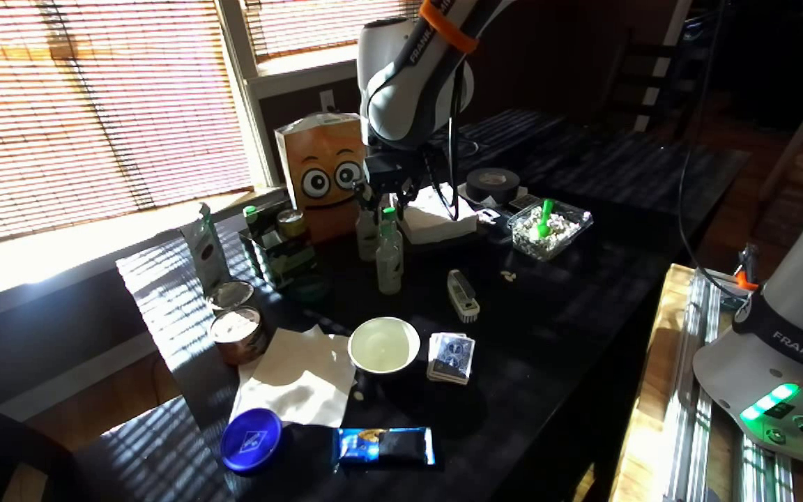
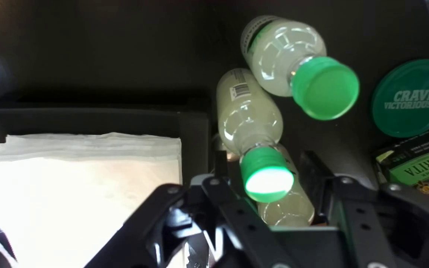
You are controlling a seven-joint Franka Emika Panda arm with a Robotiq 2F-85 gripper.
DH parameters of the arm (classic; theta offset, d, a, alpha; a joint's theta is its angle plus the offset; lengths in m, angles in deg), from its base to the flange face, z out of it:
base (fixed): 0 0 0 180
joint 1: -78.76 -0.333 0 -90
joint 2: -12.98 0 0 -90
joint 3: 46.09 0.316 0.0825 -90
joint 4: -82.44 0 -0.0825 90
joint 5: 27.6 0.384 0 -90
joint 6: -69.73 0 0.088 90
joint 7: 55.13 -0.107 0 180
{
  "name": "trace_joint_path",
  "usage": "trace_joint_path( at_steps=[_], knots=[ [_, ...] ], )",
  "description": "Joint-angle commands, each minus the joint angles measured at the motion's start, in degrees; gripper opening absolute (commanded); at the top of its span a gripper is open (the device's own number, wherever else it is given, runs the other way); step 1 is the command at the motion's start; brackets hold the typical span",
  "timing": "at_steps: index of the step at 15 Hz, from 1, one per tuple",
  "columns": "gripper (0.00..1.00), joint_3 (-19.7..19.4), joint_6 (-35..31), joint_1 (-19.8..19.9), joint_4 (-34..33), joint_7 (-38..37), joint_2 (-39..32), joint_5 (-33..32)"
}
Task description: Move two glass bottles to the left.
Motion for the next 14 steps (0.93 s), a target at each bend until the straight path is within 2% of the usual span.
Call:
trace_joint_path(
  at_steps=[1, 5, 6, 12, 14],
  knots=[
    [0.29, -1.08, -0.88, -1.12, -0.19, -0.63, -0.49, -0.44],
    [0.04, -0.94, -0.99, -1.04, 0.02, -0.40, -0.17, -0.23],
    [0.07, -0.85, -0.95, -1.10, 0.05, -0.37, 0.23, -0.18],
    [0.07, 1.12, 0.30, -2.93, -2.36, 3.26, 1.36, -0.87],
    [0.07, 3.89, 3.58, -2.72, -4.41, 8.03, 1.14, 0.86]
  ],
)
